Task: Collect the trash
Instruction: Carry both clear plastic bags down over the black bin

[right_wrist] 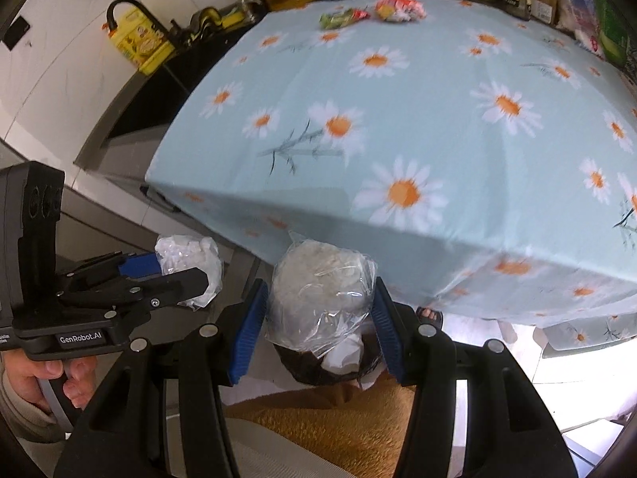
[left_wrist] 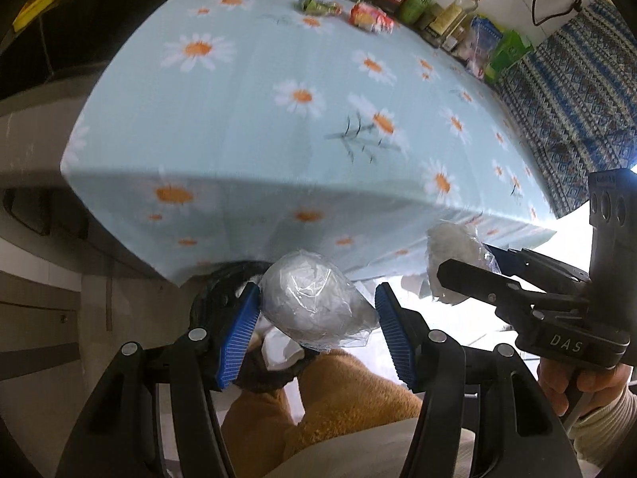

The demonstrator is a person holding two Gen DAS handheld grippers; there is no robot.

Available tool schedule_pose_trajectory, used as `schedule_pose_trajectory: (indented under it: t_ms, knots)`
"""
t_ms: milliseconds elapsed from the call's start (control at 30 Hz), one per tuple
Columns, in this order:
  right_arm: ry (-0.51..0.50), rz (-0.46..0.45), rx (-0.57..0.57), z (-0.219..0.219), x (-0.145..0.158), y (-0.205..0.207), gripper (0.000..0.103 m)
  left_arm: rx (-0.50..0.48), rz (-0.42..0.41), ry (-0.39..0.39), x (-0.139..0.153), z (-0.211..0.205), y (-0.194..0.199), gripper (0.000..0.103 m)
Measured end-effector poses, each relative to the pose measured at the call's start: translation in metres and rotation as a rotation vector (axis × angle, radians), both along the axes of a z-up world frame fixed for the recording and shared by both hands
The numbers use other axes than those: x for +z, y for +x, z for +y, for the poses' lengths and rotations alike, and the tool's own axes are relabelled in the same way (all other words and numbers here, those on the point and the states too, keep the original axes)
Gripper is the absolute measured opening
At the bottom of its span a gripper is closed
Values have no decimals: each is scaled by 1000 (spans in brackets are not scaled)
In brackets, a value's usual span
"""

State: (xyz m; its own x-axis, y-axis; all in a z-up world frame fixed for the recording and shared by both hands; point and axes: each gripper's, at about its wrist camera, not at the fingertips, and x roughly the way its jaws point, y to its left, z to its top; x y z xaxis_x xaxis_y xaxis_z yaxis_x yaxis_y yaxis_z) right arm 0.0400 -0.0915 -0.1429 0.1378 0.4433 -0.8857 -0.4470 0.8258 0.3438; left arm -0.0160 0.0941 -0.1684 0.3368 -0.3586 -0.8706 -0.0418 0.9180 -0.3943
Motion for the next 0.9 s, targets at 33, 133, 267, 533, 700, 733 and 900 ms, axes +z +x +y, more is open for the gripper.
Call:
schedule_pose_trajectory:
  t_ms: [33,133,267,533,700,733,900]
  knots:
    - [-2,7,3,1,-3,-2,53,-1,7,-1,-3,0,-2,58]
    - [-12,24,9,2,-12,-8,53,-6,26,3,-12,0,-6,58]
    - [-33,64,1,0,-31,-14,53,-16,50,34,-28,-2,-10,58]
    - [-65,132,0,-2,-64,-27,53,6,134,29,-65,6,-15,58]
    - [-53,157,-10,3,-71,-25,53,8,158,31,-74,6,-15,58]
    - [-46,160,-12,3,-71,-25,53,10,165,30,-76,6,-14,58]
    - [-38,174,-9,9,-73,-26,65,12,166,37,-75,8,-11,58]
